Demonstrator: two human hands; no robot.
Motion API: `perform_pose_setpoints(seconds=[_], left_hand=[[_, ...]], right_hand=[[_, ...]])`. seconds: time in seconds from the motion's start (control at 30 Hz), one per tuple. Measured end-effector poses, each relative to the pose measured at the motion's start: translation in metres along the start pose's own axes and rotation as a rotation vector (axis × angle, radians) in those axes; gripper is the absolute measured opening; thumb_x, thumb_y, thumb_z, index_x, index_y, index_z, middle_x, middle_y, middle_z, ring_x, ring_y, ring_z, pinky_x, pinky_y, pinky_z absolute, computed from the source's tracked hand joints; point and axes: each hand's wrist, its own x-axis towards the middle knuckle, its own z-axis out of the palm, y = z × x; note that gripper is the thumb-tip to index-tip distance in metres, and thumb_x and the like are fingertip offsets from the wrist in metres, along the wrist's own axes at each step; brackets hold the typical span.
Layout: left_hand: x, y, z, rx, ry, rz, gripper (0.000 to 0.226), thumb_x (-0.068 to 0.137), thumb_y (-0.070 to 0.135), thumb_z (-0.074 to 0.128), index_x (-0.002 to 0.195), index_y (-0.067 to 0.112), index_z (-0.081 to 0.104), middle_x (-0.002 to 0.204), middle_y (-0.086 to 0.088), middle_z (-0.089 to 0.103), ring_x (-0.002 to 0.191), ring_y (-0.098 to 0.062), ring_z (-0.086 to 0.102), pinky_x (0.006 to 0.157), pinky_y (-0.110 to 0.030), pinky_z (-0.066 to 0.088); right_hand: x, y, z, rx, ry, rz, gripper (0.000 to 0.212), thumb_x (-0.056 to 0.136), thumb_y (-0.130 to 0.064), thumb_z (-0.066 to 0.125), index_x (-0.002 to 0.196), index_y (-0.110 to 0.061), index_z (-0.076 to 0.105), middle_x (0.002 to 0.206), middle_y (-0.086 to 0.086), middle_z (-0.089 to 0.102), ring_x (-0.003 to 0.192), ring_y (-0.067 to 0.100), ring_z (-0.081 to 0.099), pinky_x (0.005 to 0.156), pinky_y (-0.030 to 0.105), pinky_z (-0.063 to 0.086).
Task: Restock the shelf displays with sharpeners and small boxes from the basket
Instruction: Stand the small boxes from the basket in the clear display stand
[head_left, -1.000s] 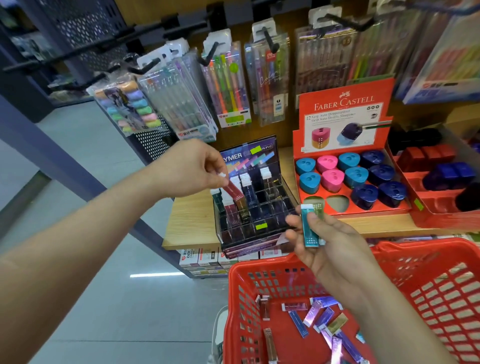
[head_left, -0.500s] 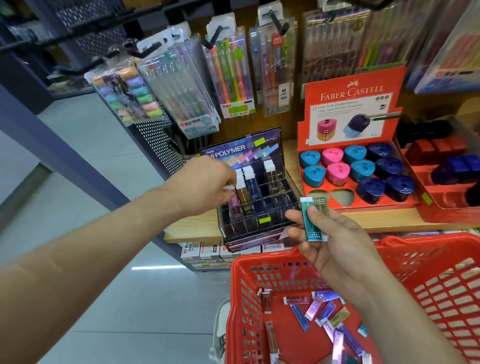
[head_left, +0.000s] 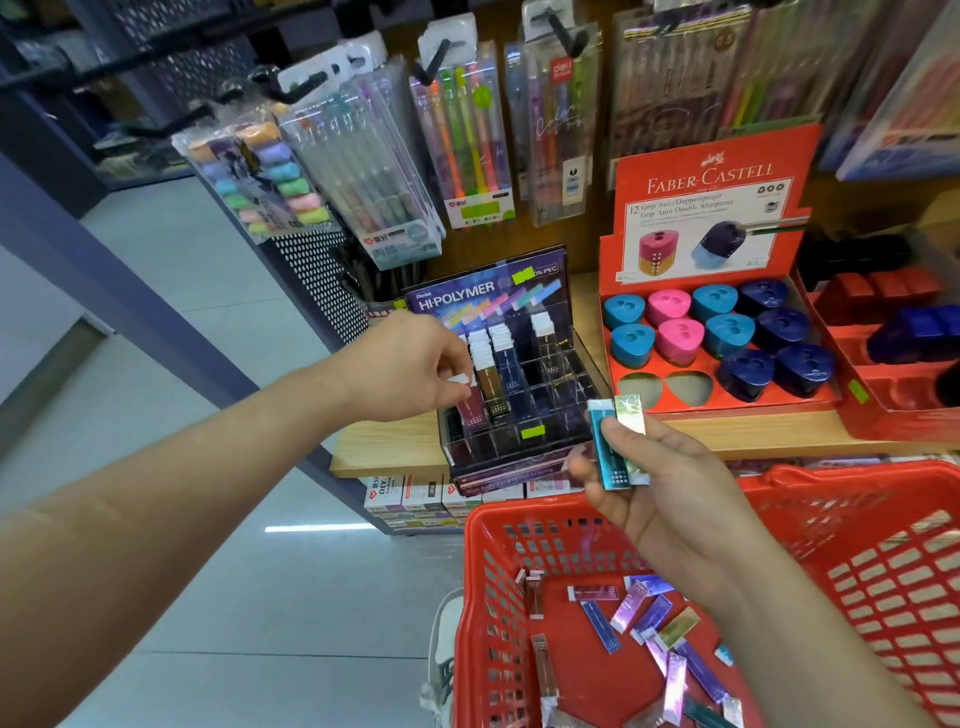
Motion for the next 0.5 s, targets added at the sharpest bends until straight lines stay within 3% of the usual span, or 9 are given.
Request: perform_pose_setpoints(seconds=[0.13,0.33,0.5], left_hand=[[0.002,0.001,0.015,0.084,0.003,0.036,0.019,0.086,0.034,0.066,0.096,0.018,0.072,0.072,0.009,0.056,0.071,-0.013,0.052,0.072,-0.028,0.049],[-0.002,0.007,0.03,0.302,-0.003,0.095,0.024,0.095,0.038,0.052,0.105,0.017,0.059,0.098,-0.001,0.065,0.094,-0.025,0.06,0.079,-0.037,0.05],[-0.004,0.007,0.031,0.472,-0.014,0.068,0.031,0.095,0.046,0.047,0.108,0.018,0.041,0.085,-0.002,0.061,0.082,-0.028,0.06,0.071,-0.042,0.054]], right_hand=[[0.001,0.001,-0.001,0.008,-0.008,0.018,0.013,0.089,-0.01,0.062,0.1,-0.007,0.066,0.085,0.013,0.065,0.067,0.017,0.071,0.052,0.024,0.057],[0.002,0.002,0.001,0.03,-0.021,-0.008,0.018,0.087,0.008,0.058,0.104,0.005,0.064,0.085,0.015,0.069,0.078,0.021,0.073,0.065,0.025,0.059],[0.0,0.001,0.004,0.051,0.0,-0.009,0.015,0.085,0.005,0.061,0.099,0.0,0.063,0.081,0.012,0.067,0.072,0.019,0.072,0.063,0.024,0.06]])
